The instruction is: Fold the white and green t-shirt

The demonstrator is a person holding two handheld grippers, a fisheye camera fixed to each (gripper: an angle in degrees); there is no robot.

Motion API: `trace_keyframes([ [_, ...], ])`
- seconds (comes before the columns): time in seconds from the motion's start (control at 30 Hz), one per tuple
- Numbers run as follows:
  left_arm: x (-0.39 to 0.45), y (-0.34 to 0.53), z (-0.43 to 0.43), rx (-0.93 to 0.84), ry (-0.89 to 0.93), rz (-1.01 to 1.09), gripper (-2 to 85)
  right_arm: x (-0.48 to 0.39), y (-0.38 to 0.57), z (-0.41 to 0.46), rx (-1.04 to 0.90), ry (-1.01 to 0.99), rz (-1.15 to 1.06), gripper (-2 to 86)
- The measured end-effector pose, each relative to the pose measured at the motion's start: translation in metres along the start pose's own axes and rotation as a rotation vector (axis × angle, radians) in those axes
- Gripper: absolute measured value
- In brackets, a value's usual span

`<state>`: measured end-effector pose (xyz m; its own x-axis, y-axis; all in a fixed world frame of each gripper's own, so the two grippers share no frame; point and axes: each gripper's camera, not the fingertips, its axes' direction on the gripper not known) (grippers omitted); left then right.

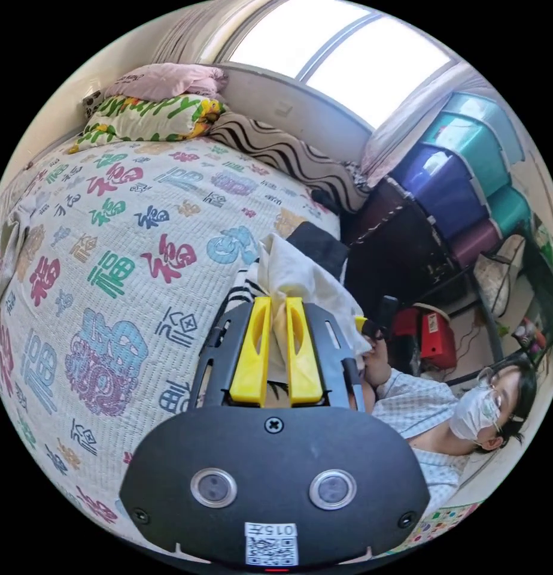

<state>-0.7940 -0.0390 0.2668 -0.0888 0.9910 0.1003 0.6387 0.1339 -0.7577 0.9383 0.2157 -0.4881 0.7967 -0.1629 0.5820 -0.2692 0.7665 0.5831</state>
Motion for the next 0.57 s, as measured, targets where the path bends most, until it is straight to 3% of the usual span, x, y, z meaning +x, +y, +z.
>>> trace_keyframes([
  [0.13, 0.006, -0.028, 0.066, -0.102, -0.077, 0.01, 2.2, -0.015, 0.015, -0.018, -0.023, 0.105, -0.1, 1.9],
  [0.27, 0.019, -0.032, 0.092, -0.127, -0.081, 0.039, 2.4, -0.022, 0.025, -0.035, -0.171, 0.174, -0.193, 0.5],
  [0.33, 0.027, -0.03, 0.093, -0.111, -0.12, 0.031, 2.8, -0.027, 0.023, -0.048, -0.196, 0.202, -0.243, 0.3],
  [0.57, 0.133, -0.039, 0.091, 0.13, -0.313, 0.16, 7.4, -0.033, -0.024, -0.08, -0.107, 0.675, -0.395, 7.5],
])
